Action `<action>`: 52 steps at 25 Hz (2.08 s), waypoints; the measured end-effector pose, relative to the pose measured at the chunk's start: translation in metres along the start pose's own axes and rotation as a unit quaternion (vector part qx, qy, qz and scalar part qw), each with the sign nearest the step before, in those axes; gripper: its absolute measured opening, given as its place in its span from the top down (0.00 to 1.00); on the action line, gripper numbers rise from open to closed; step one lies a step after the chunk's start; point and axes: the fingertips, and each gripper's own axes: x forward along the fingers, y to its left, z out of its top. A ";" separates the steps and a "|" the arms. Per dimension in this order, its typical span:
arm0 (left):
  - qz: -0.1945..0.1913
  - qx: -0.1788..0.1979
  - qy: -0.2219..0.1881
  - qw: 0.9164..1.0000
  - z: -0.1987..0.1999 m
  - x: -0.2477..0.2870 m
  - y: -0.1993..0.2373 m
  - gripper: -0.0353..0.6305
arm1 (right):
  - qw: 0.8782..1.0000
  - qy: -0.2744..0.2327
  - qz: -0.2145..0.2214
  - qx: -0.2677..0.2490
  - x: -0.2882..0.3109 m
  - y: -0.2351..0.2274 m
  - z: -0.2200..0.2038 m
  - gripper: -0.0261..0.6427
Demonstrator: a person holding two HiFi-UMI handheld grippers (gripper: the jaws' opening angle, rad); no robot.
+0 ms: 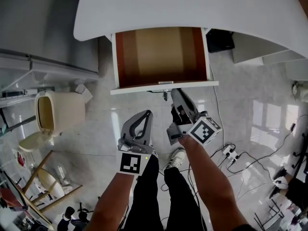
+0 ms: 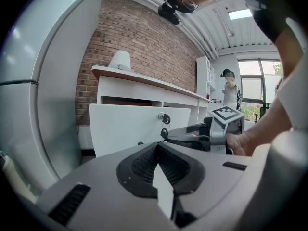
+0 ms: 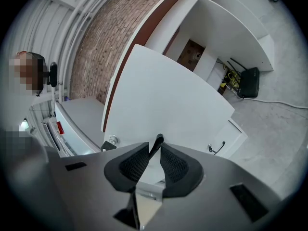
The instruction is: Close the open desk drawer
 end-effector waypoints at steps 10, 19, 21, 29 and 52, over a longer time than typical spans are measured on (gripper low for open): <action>0.013 -0.020 -0.007 1.000 0.009 0.005 0.006 0.94 | 1.000 -0.019 0.011 0.002 0.004 0.013 0.013 0.83; 0.015 -0.024 -0.011 1.000 0.013 0.008 0.010 0.94 | 1.000 -0.025 0.009 0.011 0.006 0.014 0.015 0.83; 0.015 -0.023 -0.011 1.000 0.012 0.008 0.011 0.94 | 1.000 -0.027 0.009 0.005 0.008 0.013 0.018 0.83; 0.016 -0.029 -0.009 0.999 0.011 0.011 0.016 0.94 | 1.000 -0.031 0.006 -0.001 0.013 0.011 0.021 0.83; 0.016 -0.025 -0.015 0.999 0.022 0.016 0.040 0.94 | 0.999 -0.048 -0.008 -0.012 0.071 0.009 0.054 0.83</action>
